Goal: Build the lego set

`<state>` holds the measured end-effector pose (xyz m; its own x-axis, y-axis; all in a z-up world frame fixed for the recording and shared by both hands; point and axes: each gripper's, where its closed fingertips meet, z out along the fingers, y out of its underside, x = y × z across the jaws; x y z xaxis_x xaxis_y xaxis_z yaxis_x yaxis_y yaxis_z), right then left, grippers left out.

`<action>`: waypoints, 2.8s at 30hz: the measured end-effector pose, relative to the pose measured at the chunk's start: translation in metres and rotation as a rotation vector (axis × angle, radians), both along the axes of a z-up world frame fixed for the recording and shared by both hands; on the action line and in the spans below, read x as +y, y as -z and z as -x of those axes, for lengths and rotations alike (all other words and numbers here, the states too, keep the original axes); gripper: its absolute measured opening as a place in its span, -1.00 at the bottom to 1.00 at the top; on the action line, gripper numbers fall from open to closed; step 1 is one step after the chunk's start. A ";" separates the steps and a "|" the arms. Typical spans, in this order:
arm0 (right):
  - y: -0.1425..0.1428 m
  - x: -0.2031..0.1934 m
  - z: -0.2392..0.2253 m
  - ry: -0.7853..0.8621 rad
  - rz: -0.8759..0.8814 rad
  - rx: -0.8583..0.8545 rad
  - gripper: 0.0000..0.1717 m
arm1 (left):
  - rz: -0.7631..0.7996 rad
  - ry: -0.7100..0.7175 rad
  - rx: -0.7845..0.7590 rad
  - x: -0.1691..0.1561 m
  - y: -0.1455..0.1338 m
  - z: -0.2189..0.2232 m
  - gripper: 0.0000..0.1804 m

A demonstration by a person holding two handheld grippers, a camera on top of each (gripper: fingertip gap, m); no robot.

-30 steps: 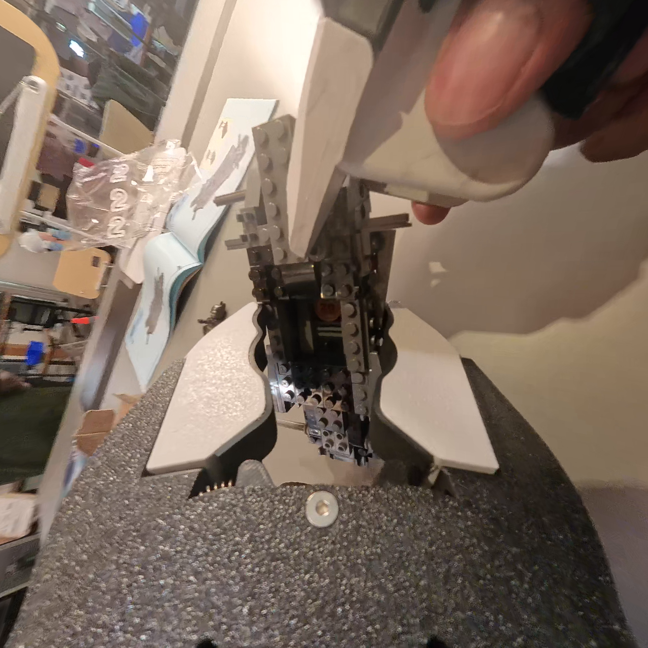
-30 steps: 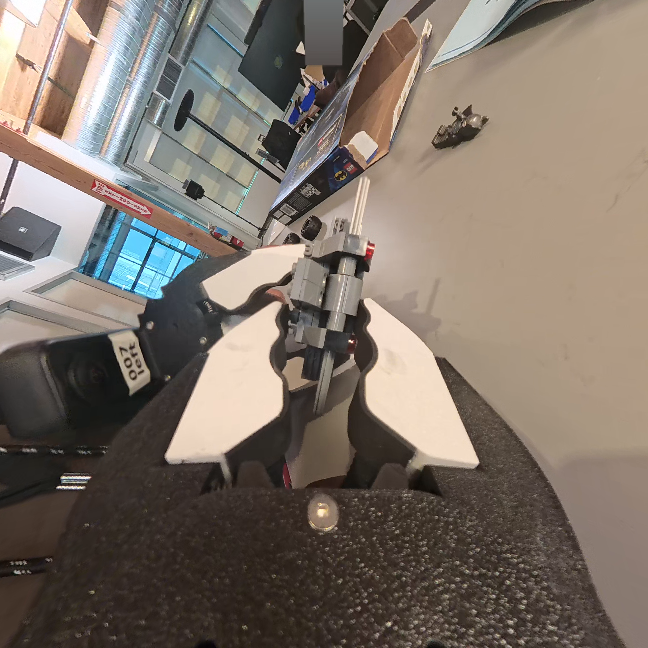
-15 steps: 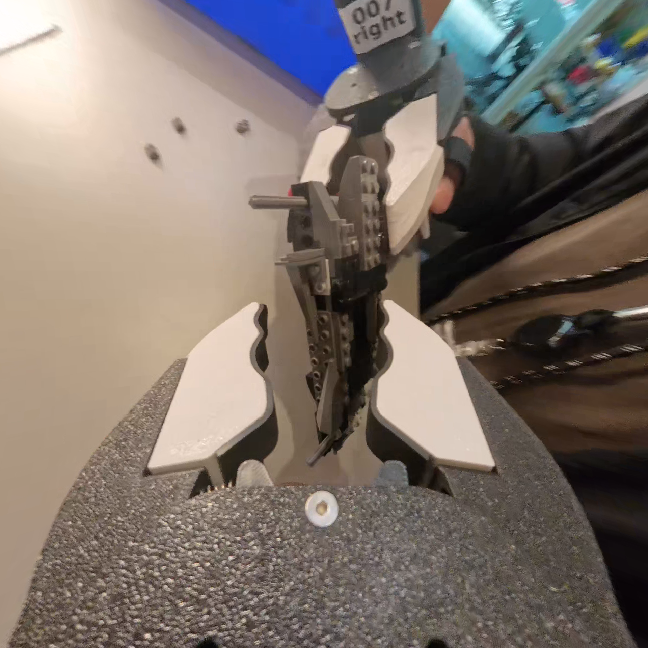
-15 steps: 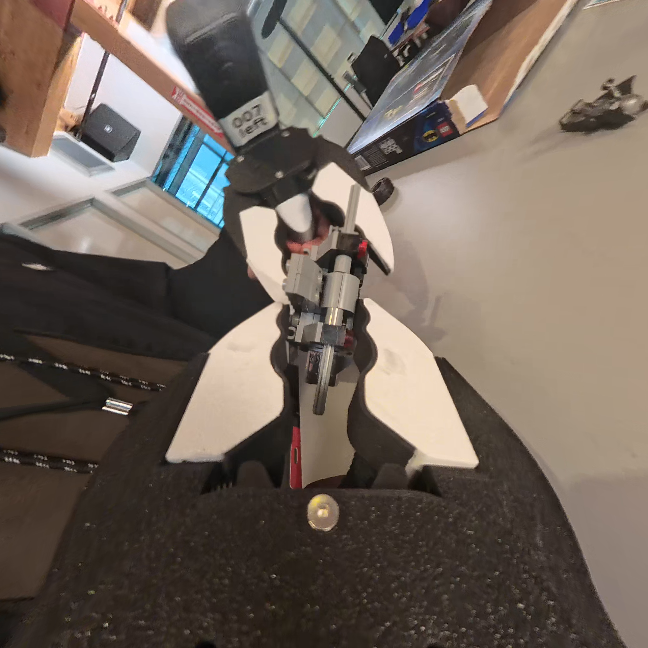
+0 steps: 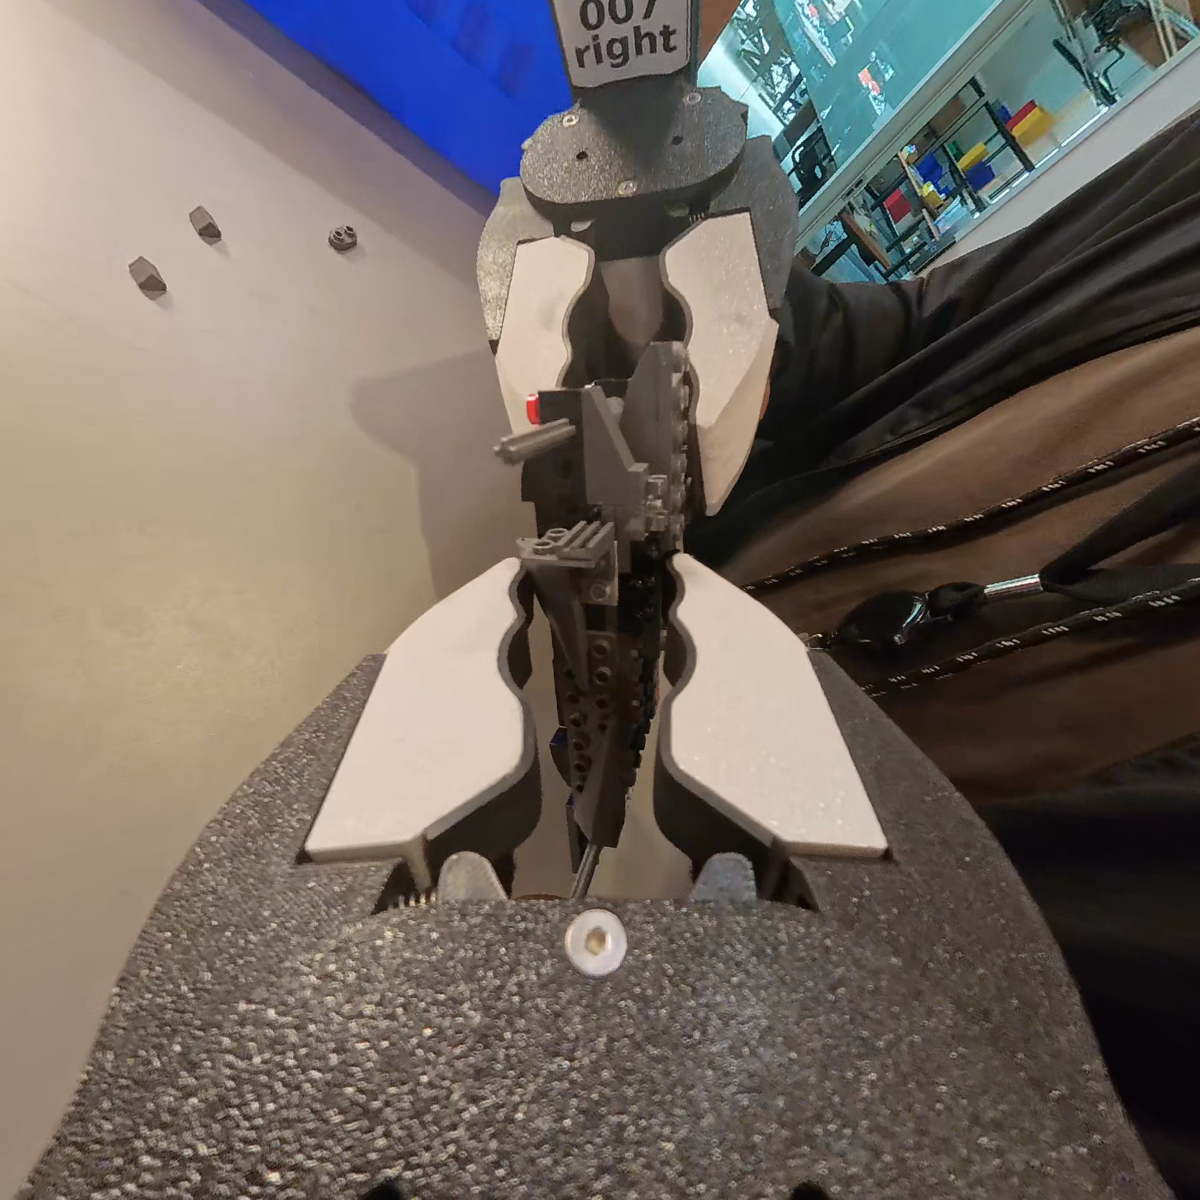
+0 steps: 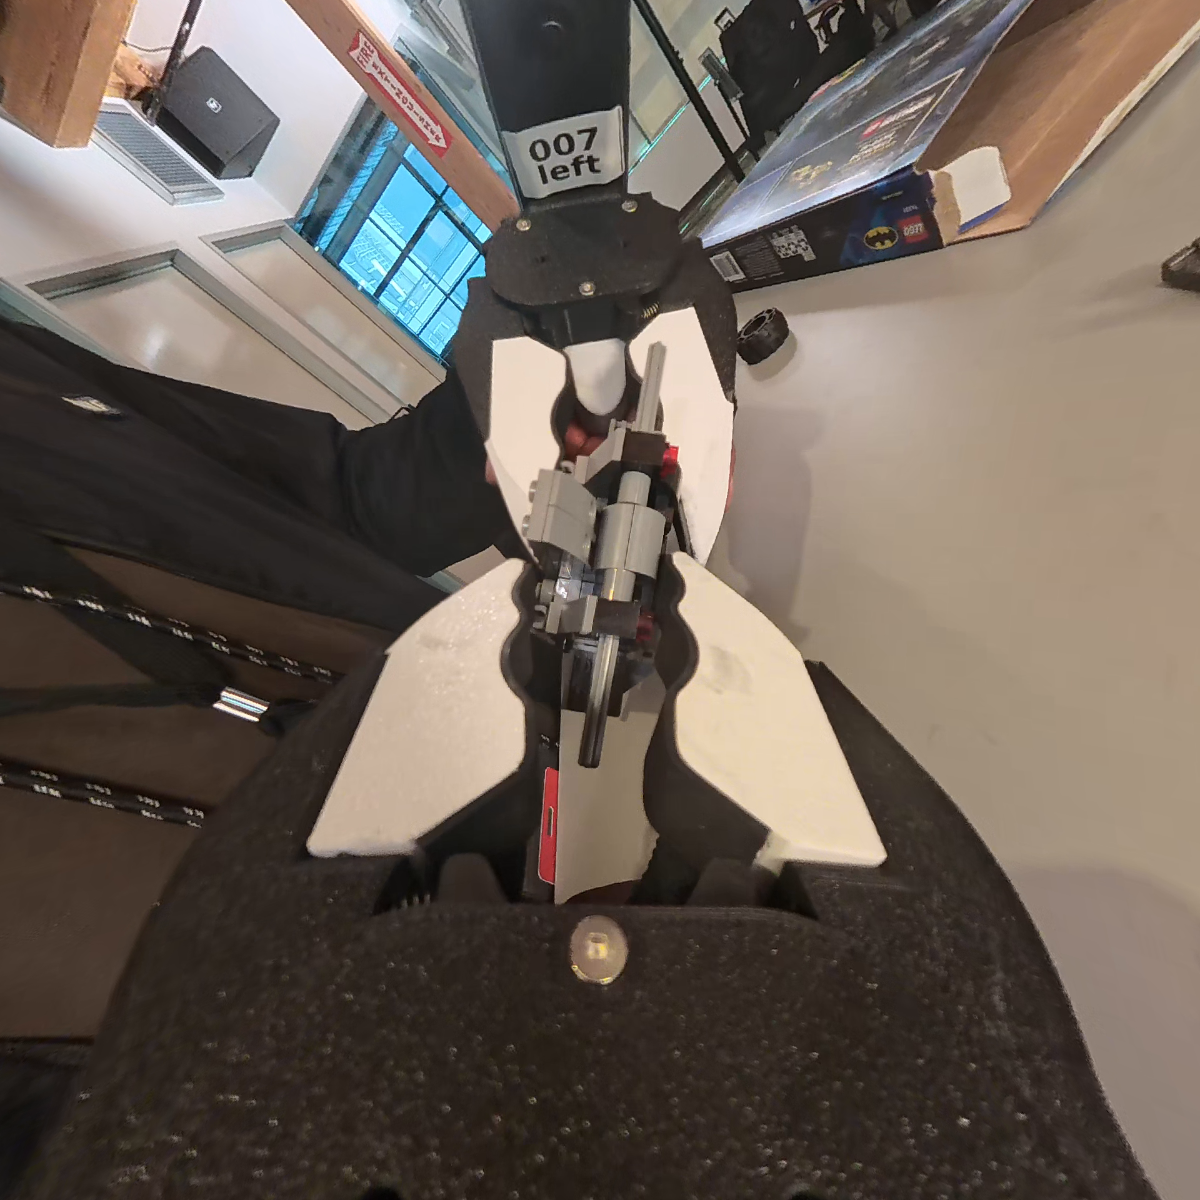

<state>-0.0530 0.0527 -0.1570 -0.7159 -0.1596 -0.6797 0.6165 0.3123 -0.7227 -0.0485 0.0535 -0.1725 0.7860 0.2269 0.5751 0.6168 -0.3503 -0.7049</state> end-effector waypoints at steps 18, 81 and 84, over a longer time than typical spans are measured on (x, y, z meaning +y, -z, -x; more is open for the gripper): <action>-0.037 0.011 -0.025 -0.119 0.207 0.336 -0.60 | 0.036 0.006 0.363 0.014 -0.040 -0.016 -0.48; -0.081 0.003 0.014 0.326 0.112 0.413 -0.51 | -0.240 -0.518 0.559 -0.002 -0.092 0.003 -0.61; -0.082 0.003 0.012 0.307 0.135 0.407 -0.53 | -0.269 -0.503 0.550 -0.001 -0.093 0.002 -0.61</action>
<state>-0.0645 0.0553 -0.0753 -0.9454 0.0321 -0.3243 0.3256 0.0487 -0.9443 -0.0501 0.0525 -0.0792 0.8133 0.5389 0.2194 0.1946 0.1035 -0.9754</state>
